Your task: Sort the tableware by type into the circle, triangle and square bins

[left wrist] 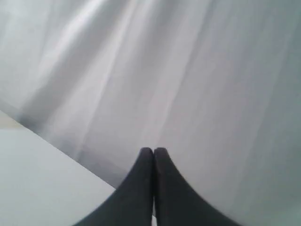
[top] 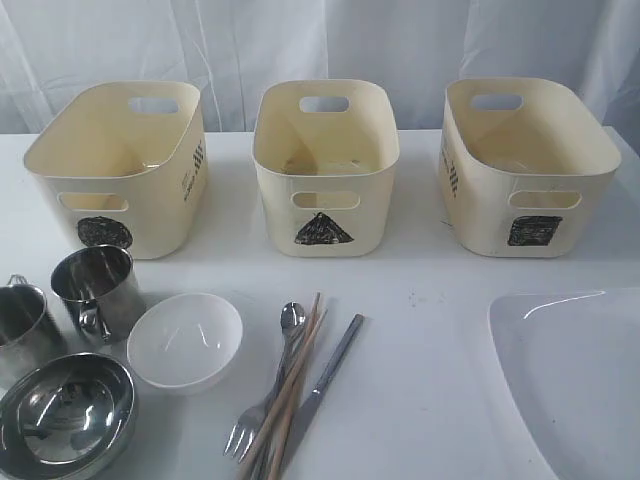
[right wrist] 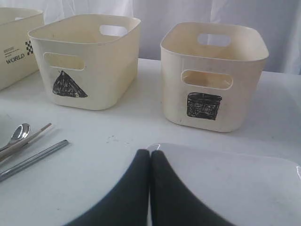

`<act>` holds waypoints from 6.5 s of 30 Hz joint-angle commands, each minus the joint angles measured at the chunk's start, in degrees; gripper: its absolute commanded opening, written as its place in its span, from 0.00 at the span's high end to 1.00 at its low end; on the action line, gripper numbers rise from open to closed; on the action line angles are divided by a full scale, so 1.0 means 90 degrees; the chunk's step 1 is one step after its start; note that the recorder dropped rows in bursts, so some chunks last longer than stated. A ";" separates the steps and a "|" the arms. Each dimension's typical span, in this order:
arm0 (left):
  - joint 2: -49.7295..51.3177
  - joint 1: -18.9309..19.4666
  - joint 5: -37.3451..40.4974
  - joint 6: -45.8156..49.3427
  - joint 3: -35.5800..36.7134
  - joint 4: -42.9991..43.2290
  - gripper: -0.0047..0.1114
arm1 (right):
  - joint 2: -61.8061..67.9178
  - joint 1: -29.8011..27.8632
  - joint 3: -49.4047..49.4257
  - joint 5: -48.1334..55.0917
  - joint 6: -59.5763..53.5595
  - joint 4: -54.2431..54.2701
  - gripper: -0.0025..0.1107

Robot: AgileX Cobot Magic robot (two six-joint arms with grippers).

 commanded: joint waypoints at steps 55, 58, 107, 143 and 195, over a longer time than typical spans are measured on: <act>0.7848 0.0518 0.6878 -0.0967 -0.4237 0.4513 0.54 | -0.0027 0.0011 0.0033 -0.0047 0.0124 -0.0021 0.98; 0.8058 0.0518 0.6721 -0.0967 -0.4237 0.4433 0.44 | -0.0027 0.0011 0.0033 -0.0034 0.0124 -0.0021 0.98; 0.6344 0.0530 0.5832 -0.1463 -0.5320 0.4767 0.96 | -0.0027 0.0011 0.0033 -0.0034 0.0124 -0.0021 0.98; 0.9977 -0.0664 0.0916 -0.4282 -0.6101 0.6290 0.51 | -0.0027 0.0011 0.0033 -0.0037 0.0124 -0.0020 0.98; 0.9737 -0.0664 0.7491 -0.0310 -0.6086 0.4034 0.40 | -0.0027 0.0011 0.0033 -0.0037 0.0124 -0.0020 0.98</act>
